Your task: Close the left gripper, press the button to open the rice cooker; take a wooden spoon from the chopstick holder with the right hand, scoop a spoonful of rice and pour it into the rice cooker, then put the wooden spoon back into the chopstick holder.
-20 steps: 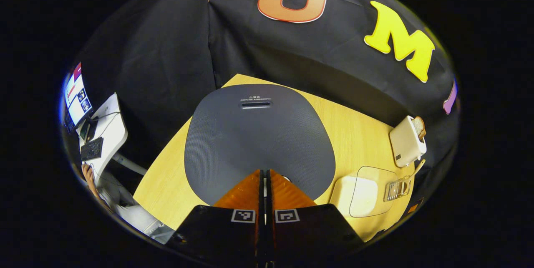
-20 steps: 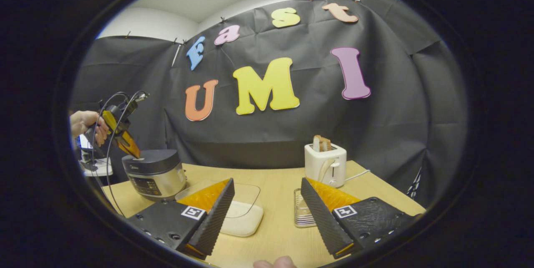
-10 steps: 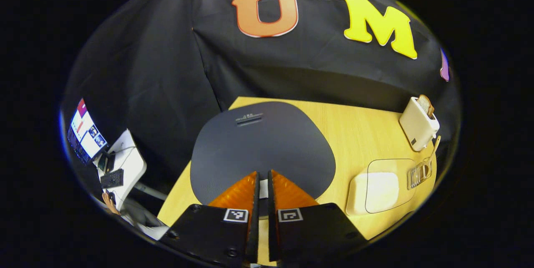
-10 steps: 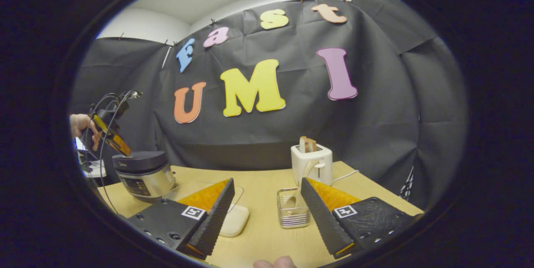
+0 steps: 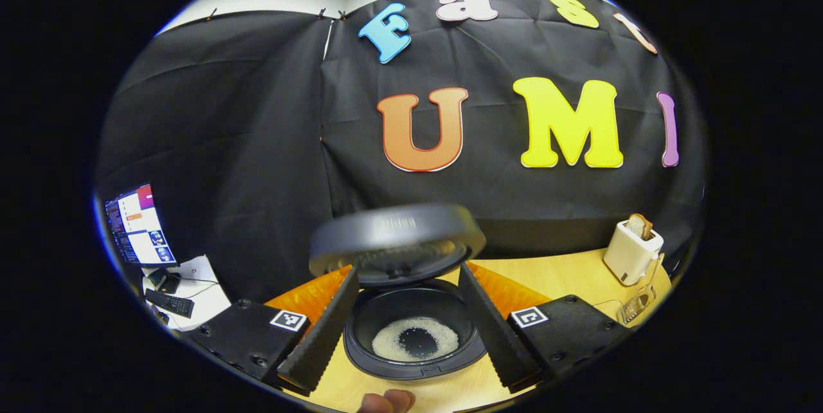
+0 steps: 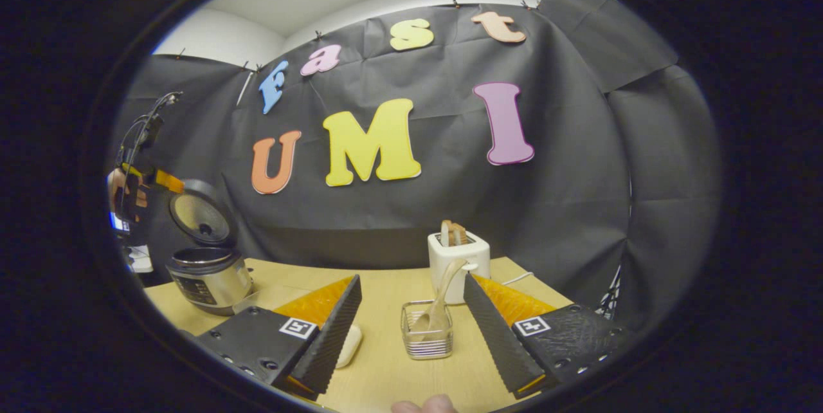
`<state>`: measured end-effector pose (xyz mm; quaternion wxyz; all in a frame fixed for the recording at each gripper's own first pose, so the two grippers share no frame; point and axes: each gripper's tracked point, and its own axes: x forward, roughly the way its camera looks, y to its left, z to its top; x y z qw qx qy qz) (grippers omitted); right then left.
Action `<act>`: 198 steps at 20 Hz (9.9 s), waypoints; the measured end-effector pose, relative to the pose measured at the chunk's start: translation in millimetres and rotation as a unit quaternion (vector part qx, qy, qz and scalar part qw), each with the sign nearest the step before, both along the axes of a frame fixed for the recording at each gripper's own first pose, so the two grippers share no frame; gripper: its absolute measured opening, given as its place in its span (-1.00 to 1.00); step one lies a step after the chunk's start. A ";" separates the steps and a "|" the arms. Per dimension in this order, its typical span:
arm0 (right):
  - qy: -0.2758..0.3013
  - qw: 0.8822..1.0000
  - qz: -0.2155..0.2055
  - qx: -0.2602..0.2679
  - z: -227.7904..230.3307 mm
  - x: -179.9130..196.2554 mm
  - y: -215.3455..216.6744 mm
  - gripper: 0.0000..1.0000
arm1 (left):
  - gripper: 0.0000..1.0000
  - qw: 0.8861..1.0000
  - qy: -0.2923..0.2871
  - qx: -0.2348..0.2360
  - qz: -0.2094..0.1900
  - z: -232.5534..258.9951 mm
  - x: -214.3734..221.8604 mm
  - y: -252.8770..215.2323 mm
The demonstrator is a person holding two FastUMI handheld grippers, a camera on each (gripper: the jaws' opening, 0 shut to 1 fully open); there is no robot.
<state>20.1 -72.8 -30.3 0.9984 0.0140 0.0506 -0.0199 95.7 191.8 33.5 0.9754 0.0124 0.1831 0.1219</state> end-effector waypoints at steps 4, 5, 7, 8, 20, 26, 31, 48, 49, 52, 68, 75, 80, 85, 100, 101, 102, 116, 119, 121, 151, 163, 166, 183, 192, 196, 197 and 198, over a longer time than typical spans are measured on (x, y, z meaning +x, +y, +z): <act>0.002 1.000 -0.027 0.000 4.5 4.7 -25.0 0.92 | 0.92 0.999 -0.031 -0.014 -0.008 -4.1 -10.5 -12.0; 0.005 1.000 -0.028 0.000 3.7 6.1 -27.6 0.91 | 0.99 0.999 -0.035 -0.019 -0.011 -7.9 -15.7 -14.5; 0.018 0.999 -0.031 0.001 0.2 10.5 -37.5 0.91 | 0.99 0.998 -0.050 -0.019 -0.018 -12.9 -22.7 -18.5; 0.027 0.999 -0.032 0.003 -3.2 13.7 -42.8 0.91 | 0.99 0.998 -0.057 -0.016 -0.022 -14.3 -25.3 -21.1; 0.196 0.979 0.050 0.017 -92.7 113.4 -39.7 0.92 | 0.99 0.995 -0.076 -0.037 -0.050 -53.3 -57.2 -52.6; 0.228 0.970 0.067 0.053 -118.4 168.3 -39.5 0.91 | 0.99 0.996 -0.073 -0.031 -0.042 -53.3 -60.0 -48.5; 0.252 0.957 0.075 0.122 -143.8 199.4 -36.0 0.91 | 0.99 0.997 -0.066 -0.031 -0.036 -59.6 -66.7 -46.0; 0.211 0.965 0.084 0.135 -110.1 184.2 -37.1 -0.99 | 0.99 0.996 -0.054 -0.051 -0.045 -76.3 -63.8 -57.2; 0.199 0.968 0.083 0.130 -103.8 181.4 -37.3 -0.99 | 0.99 0.996 -0.055 -0.052 -0.046 -77.7 -65.1 -58.3; 0.155 0.979 0.076 0.106 -74.8 180.0 -35.9 -0.99 | 0.92 0.995 -0.059 -0.067 -0.051 -81.9 -70.6 -64.7; 0.117 0.983 0.140 -0.006 -22.8 153.9 145.5 -0.99 | 0.99 0.988 -0.105 -0.093 -0.071 -92.4 -100.8 -52.7; 0.165 0.972 0.082 -0.149 -90.7 163.1 169.0 -0.98 | 0.97 0.985 -0.106 -0.115 -0.075 -103.8 -109.4 -36.3; 0.190 0.954 0.052 -0.224 -118.9 158.0 175.4 -1.00 | 1.00 0.983 -0.109 -0.120 -0.085 -107.6 -114.0 -30.0; 0.225 0.951 0.057 -0.206 -138.2 146.0 200.4 -0.99 | 0.96 0.983 -0.109 -0.119 -0.086 -111.7 -120.1 -22.2; 0.278 0.953 0.076 0.093 -140.0 139.0 236.9 -0.99 | 0.96 0.985 -0.114 -0.115 -0.066 -108.9 -138.3 -3.2; 0.276 0.951 0.078 0.112 -137.8 139.3 236.2 -0.99 | 0.96 0.985 -0.114 -0.113 -0.067 -108.2 -138.6 -3.5; 0.274 0.949 0.079 0.133 -135.5 140.4 234.7 -0.99 | 0.96 0.985 -0.114 -0.111 -0.067 -107.1 -138.4 -4.4; 0.221 0.891 0.108 0.382 -108.7 149.5 199.6 -0.99 | 0.96 0.987 -0.094 -0.107 -0.070 -103.7 -124.4 -35.5; 0.200 0.878 0.111 0.422 -95.7 151.6 181.7 -0.99 | 0.96 0.988 -0.086 -0.108 -0.075 -105.7 -122.6 -47.0; 0.191 0.868 0.109 0.446 -89.1 154.1 171.0 -0.99 | 0.96 0.988 -0.084 -0.104 -0.074 -105.3 -122.5 -51.1; 0.191 0.860 0.238 0.409 6.3 201.4 466.0 -1.00 | 0.96 0.989 -0.122 -0.072 0.040 -102.0 -166.8 72.3; 0.122 0.935 0.254 0.218 1.1 200.1 513.6 -1.00 | 0.96 0.991 -0.114 -0.049 0.044 -117.7 -159.9 86.2; 0.105 0.944 0.253 0.182 2.4 200.4 514.5 -1.00 | 0.96 0.991 -0.116 -0.048 0.045 -118.0 -159.7 87.8; -0.020 0.964 0.262 -0.038 25.7 191.5 535.6 -0.99 | 0.96 0.991 -0.117 -0.043 0.049 -118.6 -158.0 87.9; -0.058 0.954 0.270 -0.115 27.6 178.5 551.0 -1.00 | 0.96 0.990 -0.123 -0.041 0.056 -114.7 -160.1 90.1; -0.051 0.955 0.271 -0.109 25.4 179.5 550.2 -1.00 | 0.96 0.990 -0.124 -0.040 0.057 -112.3 -161.2 91.7; -0.047 0.955 0.273 -0.103 25.1 180.3 549.2 -1.00 | 0.96 0.990 -0.124 -0.040 0.058 -113.0 -160.9 90.7; -0.042 0.956 0.275 -0.094 25.3 179.0 547.3 -1.00 | 0.96 0.990 -0.124 -0.040 0.059 -113.0 -160.7 90.7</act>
